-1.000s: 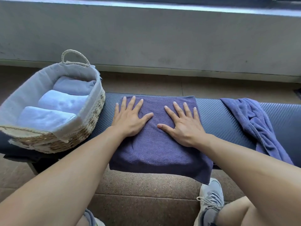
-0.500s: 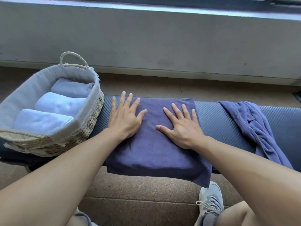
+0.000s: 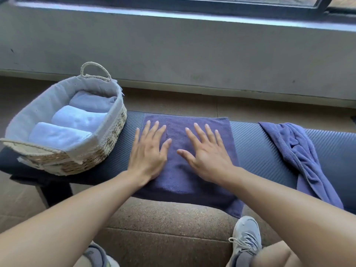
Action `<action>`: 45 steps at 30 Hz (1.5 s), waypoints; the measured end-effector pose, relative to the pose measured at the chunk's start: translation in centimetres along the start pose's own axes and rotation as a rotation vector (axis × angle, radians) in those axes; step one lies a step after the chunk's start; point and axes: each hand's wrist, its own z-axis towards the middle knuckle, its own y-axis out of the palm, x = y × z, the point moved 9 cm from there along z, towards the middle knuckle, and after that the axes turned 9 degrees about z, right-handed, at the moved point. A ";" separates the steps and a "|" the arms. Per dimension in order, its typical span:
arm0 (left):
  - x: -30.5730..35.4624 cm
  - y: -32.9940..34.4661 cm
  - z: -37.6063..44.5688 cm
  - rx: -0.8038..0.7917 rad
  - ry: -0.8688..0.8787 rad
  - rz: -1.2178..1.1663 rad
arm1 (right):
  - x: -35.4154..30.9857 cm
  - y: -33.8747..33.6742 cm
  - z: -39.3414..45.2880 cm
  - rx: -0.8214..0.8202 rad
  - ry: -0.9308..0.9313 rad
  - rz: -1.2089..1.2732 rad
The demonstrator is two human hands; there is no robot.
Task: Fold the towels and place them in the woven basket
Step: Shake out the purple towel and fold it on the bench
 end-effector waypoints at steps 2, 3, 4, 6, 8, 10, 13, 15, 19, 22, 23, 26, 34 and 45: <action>0.5 -0.7 -0.7 0.019 0.022 -0.028 | -1.1 0.2 -1.4 0.021 -0.052 0.006; 0.6 -0.7 -1.3 -0.004 0.033 -0.044 | -1.1 0.7 -2.0 -0.003 -0.057 -0.002; 0.7 -0.4 -1.9 -0.054 0.043 -0.048 | -0.7 1.5 -2.6 -0.046 -0.056 -0.017; 0.5 1.3 -3.5 -0.191 0.075 0.047 | 0.1 2.7 -3.2 -0.126 -0.056 -0.040; 0.0 2.4 -4.4 -0.246 0.106 0.185 | 0.3 3.0 -3.2 -0.141 -0.059 -0.040; -0.2 2.5 -4.3 -0.249 0.102 0.220 | 0.1 2.9 -3.0 -0.165 -0.054 -0.026; 0.0 2.5 -4.2 -0.266 0.109 0.222 | -0.1 2.1 -3.1 -0.259 -0.059 0.026; 0.5 1.9 -4.3 -0.219 0.136 0.166 | -0.2 0.0 -3.3 -0.258 -0.051 0.094; 6.2 -1.4 -7.2 0.053 0.543 -0.041 | 0.6 -3.7 -5.6 -0.188 0.071 -0.065; 8.6 -0.3 -10.0 0.003 0.663 -0.016 | 1.6 -2.8 -7.6 -0.330 0.172 -0.140; 8.6 0.4 -10.2 -0.039 0.626 -0.005 | 1.9 -2.6 -7.9 -0.363 0.185 -0.152; 8.5 1.2 -9.8 -0.113 0.548 0.018 | 1.7 -1.9 -8.9 -0.422 0.167 -0.263; 8.8 1.8 -9.9 -0.162 0.559 0.052 | -0.6 -1.1 -9.4 -0.238 0.016 -0.460; 9.7 1.6 -10.3 -0.065 0.616 0.156 | 2.2 -3.4 -7.1 -0.329 0.026 -0.050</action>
